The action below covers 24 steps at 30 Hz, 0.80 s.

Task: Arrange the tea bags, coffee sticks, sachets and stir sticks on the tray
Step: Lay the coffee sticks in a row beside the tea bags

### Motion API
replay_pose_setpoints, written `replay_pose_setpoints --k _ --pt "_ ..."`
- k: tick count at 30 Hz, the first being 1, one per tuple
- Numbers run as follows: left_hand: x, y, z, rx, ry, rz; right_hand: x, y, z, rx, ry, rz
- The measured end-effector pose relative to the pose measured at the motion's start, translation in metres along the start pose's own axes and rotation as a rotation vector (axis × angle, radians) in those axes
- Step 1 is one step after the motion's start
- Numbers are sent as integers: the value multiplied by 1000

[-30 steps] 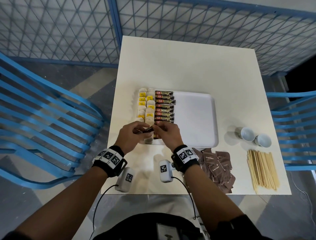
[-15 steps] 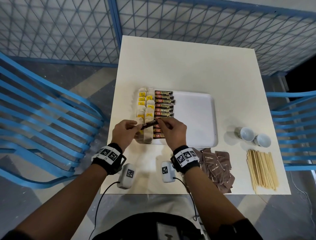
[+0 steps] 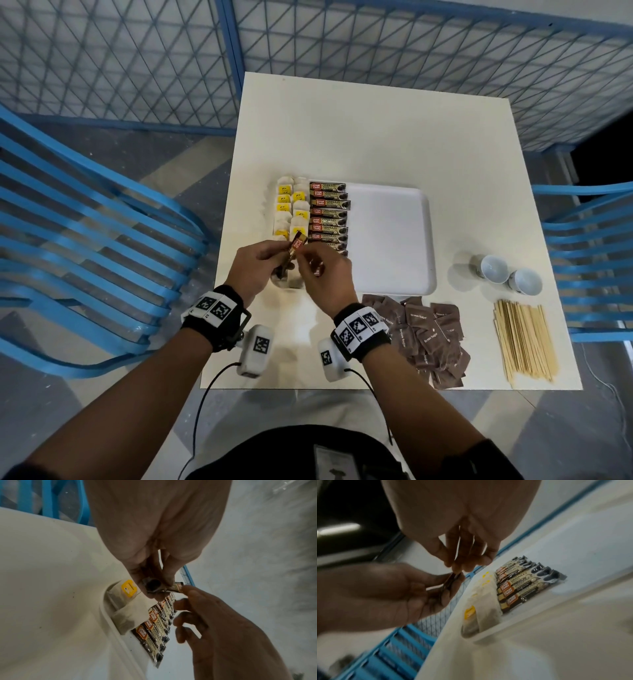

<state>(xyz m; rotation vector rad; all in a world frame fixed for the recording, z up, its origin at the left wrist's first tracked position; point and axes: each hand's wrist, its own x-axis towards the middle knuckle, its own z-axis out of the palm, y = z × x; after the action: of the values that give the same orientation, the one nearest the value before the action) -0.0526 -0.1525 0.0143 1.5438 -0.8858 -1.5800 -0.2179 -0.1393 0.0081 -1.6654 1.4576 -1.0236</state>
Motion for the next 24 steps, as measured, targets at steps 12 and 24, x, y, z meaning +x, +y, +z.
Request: replay_pose_setpoints --k 12,24 --pt "-4 -1 -1 94 -80 2 21 7 -24 474 40 567" --pt "-6 -4 7 -52 41 -108 8 10 -9 350 -164 571"
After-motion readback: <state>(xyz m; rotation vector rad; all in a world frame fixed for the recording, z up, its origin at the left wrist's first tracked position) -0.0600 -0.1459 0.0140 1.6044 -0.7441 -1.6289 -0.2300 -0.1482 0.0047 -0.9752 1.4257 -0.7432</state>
